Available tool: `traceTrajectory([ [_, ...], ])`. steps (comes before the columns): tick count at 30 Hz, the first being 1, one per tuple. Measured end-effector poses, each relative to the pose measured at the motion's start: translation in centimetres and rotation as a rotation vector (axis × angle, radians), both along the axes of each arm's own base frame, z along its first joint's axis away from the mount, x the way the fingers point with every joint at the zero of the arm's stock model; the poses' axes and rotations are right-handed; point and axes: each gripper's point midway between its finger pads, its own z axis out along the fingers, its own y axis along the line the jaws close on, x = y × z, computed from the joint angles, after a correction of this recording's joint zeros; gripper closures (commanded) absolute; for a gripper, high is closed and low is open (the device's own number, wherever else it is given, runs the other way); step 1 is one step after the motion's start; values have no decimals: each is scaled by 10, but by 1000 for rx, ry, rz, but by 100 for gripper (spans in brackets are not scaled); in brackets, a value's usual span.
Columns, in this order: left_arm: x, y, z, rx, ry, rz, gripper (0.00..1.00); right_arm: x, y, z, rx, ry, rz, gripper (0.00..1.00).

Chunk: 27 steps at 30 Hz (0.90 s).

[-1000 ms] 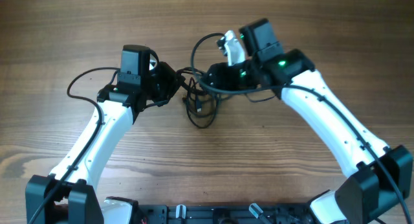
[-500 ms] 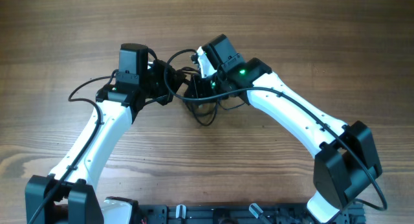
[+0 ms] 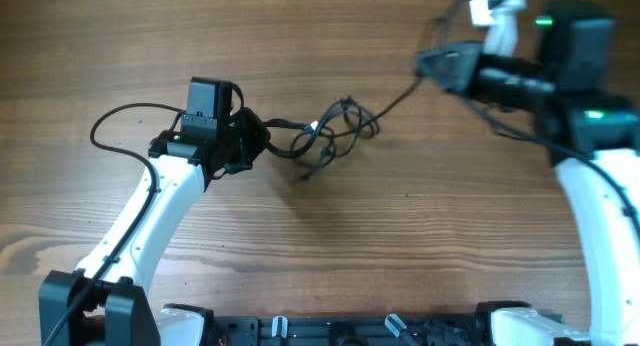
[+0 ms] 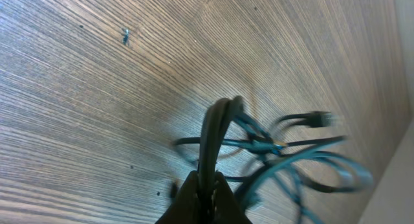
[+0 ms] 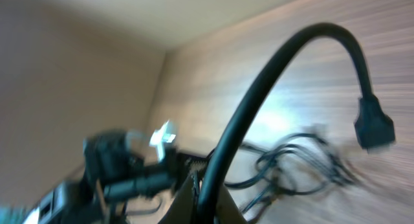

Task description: Untangle cables

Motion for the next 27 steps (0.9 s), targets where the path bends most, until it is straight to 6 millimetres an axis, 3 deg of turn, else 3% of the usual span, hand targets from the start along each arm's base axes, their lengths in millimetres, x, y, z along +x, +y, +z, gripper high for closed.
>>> traceTrajectory([
  [2,2,1,0,10,-11,-5,96,3,-44,-23,-56,109,-156,96],
  [6,20,-8,15,-28,-116,-38,96,-4,-81,-79,-219,323,-323,96],
  [9,41,-26,42,-118,-262,-94,96,-3,-87,-115,-280,413,-341,96],
  [11,55,-50,81,-236,-431,-197,96,-3,-90,-142,-302,468,-344,96],
  [13,56,-66,107,-319,-532,-287,96,-3,-90,-164,-308,500,-340,96],
  [16,44,-88,145,-455,-643,-442,96,-2,-87,-195,-293,520,-324,96],
  [21,21,-99,184,-647,-684,-578,96,-4,-76,-213,-237,506,-284,94],
  [22,20,-99,193,-666,-715,-595,96,-5,-74,-215,-225,508,-274,89],
  [24,14,-100,217,-703,-799,-640,96,-11,-68,-221,-201,525,-250,51],
  [26,12,-100,227,-728,-818,-647,96,-16,-66,-226,-198,536,-235,38],
  [27,11,-100,228,-736,-813,-643,96,-17,-65,-227,-203,526,-221,26],
])
